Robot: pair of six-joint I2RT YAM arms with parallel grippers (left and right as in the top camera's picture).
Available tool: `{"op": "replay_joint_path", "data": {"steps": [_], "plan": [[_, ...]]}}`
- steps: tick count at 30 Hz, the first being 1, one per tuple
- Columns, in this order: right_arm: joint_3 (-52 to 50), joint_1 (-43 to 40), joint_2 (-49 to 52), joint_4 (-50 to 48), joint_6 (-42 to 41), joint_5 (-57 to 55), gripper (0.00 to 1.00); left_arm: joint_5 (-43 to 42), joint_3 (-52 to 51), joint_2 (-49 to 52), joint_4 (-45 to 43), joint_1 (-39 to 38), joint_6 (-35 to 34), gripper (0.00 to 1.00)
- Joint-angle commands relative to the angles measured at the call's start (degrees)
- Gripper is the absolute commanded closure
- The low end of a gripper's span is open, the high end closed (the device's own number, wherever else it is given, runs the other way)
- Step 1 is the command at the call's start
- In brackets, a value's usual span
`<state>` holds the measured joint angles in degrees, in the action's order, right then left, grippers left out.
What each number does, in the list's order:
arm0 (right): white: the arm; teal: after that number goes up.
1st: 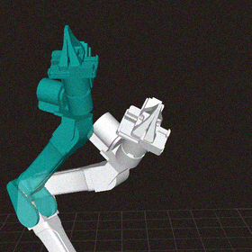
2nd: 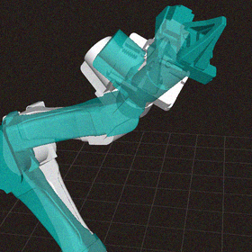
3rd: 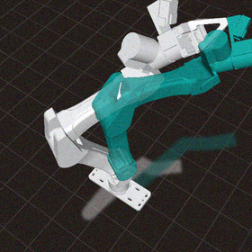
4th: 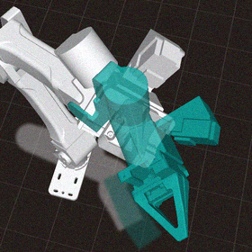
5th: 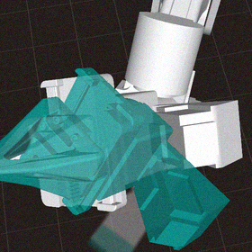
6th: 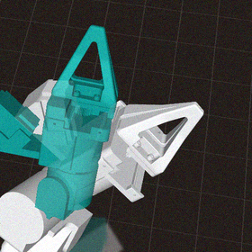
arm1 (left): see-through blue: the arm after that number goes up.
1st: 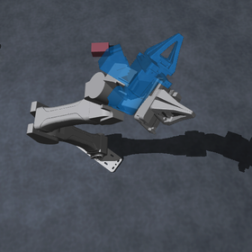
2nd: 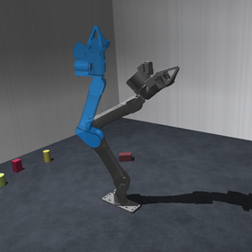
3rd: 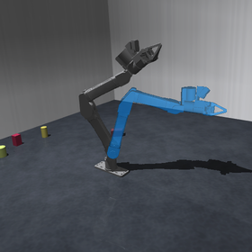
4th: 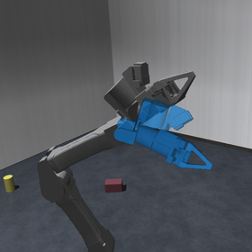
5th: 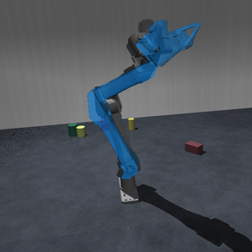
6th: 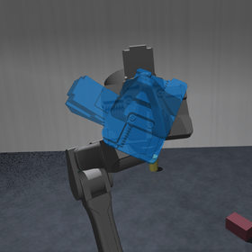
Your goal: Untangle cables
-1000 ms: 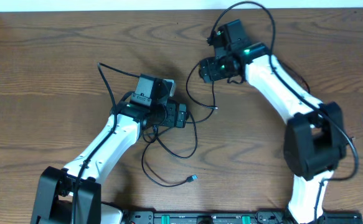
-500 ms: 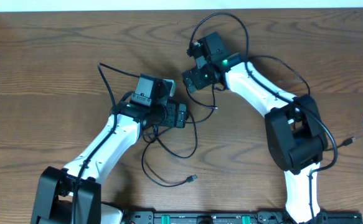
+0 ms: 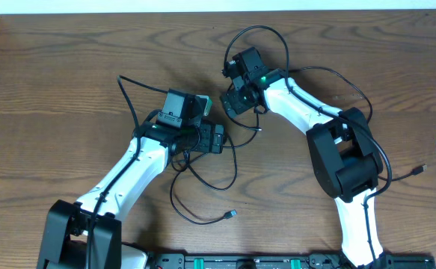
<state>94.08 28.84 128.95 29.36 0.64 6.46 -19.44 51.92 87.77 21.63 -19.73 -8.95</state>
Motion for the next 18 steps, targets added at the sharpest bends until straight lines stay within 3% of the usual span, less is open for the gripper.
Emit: {"op": "replay_joint_path", "data": {"steps": [1,10,18], "plan": [[-0.1,1.6,2.6,2.3,2.2,-0.3,0.23,-0.5,-0.4,0.1,0.1,0.0,0.6,0.02],[-0.1,5.8,3.1,4.5,5.6,-5.5,0.23,-0.5,-0.4,0.1,0.1,0.0,0.6,0.02],[-0.1,4.1,3.1,6.4,6.3,-5.5,0.37,-0.5,-0.4,0.1,0.1,0.0,0.6,0.03]]}}
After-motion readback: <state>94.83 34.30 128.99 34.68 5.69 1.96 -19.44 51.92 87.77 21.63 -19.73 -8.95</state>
